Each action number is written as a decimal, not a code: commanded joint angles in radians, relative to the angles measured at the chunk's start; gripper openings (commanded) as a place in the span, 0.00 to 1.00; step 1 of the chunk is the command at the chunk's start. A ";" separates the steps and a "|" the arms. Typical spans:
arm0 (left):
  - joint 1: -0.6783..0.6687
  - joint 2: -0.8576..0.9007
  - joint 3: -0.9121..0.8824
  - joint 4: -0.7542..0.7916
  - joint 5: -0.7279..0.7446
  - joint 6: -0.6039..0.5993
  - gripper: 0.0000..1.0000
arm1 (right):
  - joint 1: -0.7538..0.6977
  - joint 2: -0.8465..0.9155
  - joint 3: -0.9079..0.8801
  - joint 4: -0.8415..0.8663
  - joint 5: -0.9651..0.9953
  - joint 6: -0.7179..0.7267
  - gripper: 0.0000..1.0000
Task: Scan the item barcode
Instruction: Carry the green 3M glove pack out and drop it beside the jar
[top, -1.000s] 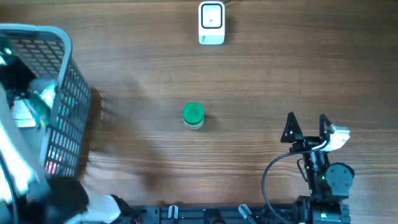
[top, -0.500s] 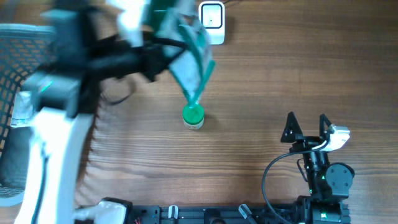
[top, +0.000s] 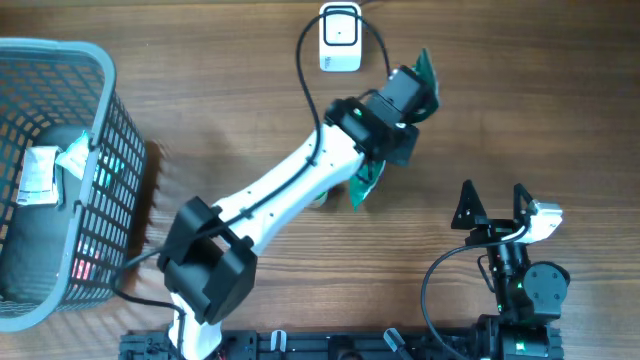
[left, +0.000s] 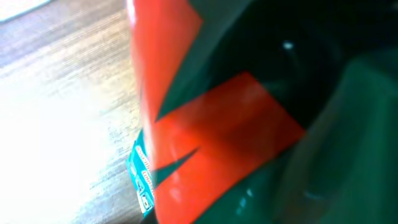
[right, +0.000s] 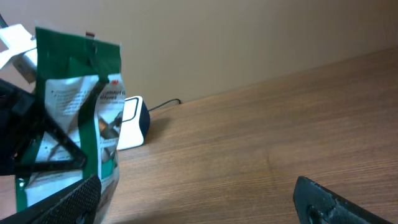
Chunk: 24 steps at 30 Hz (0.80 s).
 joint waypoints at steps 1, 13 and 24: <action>-0.038 0.006 0.003 0.034 -0.087 -0.019 0.29 | 0.001 -0.003 -0.001 0.004 0.003 0.004 1.00; 0.014 -0.322 0.021 -0.025 -0.086 0.085 1.00 | 0.001 -0.003 -0.001 0.004 0.003 0.004 1.00; 0.782 -0.790 0.021 -0.330 -0.390 -0.360 1.00 | 0.001 -0.003 -0.001 0.004 0.003 0.004 1.00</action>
